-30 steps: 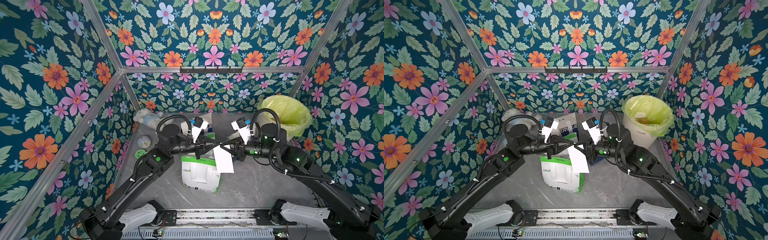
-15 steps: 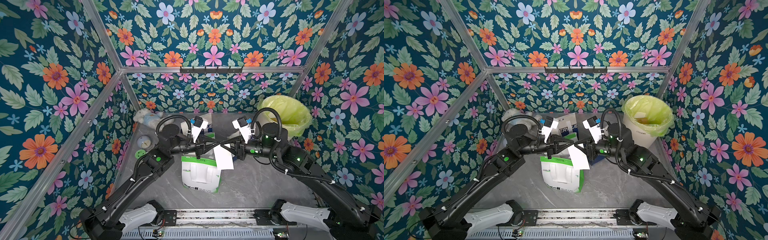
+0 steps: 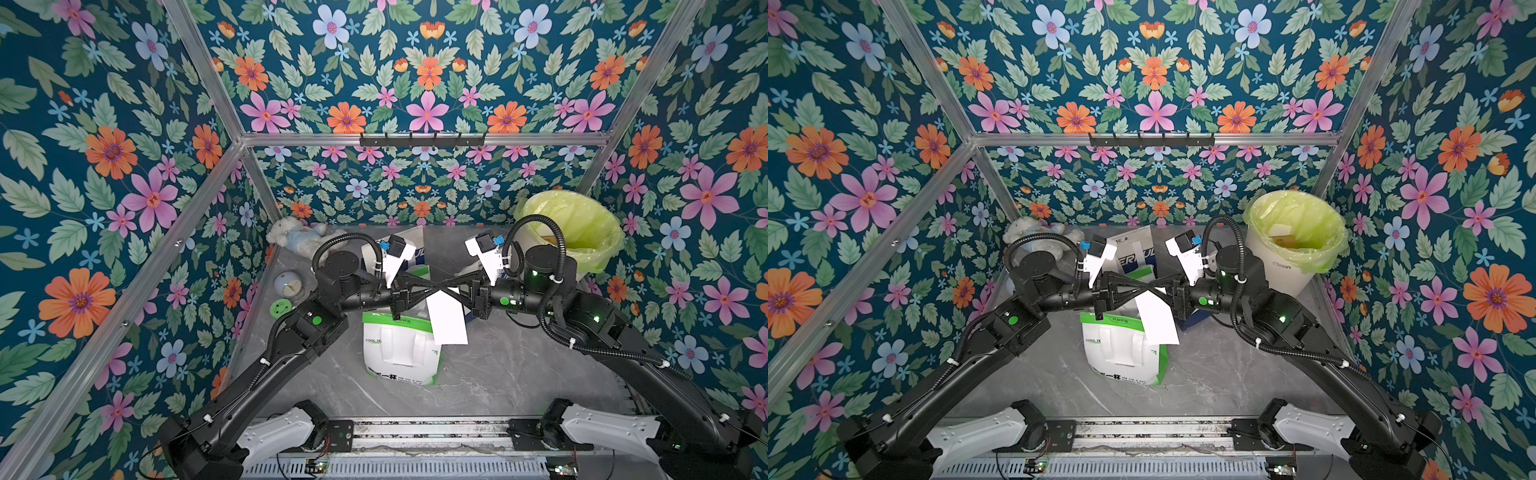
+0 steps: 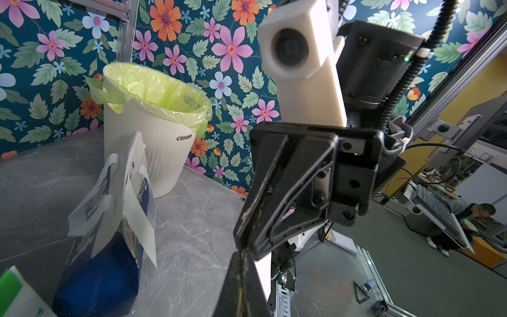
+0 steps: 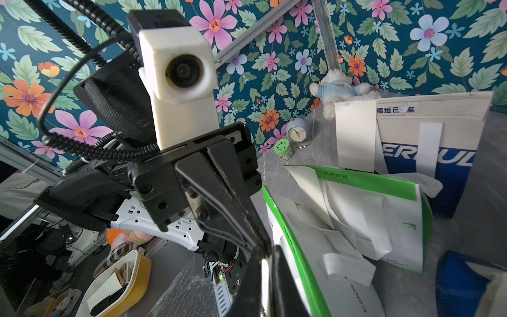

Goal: Shred takeout receipts and throw away
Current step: Shred the takeout receipt.

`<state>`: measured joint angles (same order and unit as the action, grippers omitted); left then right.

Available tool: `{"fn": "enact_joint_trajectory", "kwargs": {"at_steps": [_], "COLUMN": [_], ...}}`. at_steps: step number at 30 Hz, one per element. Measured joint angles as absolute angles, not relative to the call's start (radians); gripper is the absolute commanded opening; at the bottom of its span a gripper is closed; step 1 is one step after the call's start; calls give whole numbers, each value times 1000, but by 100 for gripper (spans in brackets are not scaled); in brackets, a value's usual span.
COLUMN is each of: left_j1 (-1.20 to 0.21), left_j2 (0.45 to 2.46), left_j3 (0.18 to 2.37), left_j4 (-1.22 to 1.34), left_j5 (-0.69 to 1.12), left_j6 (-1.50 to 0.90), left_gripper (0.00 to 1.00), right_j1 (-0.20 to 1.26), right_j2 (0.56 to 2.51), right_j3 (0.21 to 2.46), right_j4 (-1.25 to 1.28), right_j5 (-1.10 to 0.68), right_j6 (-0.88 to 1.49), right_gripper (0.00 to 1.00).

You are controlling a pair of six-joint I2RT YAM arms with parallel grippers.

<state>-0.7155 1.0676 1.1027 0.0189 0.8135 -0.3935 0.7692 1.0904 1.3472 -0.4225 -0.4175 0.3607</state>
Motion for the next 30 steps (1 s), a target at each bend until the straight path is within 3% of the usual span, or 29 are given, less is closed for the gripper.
{"fn": "enact_joint_trajectory", "kwargs": {"at_steps": [16,19,22,30], "left_j1": [-718,-719,-720,-720], "left_j2": [1060,1055,1052,1042], "left_j3": [1094,1088,1080,1022], "left_j4": [22,24,35,130], "left_j5": [805,802,802,802], "left_j6": [-393,-393,-397,-429], "left_gripper": [0,22,36,44], "right_j1": [769,770,770,769], "right_j2": [1097,1097,1092,1068], "right_j3": [1338,1341,1340,1329], "right_j4": [-424,-430,-431,-429], "right_j5": [-414,-414,-403,-389], "right_j6": [379,387,389,390], "right_gripper": [0,0,0,0]}}
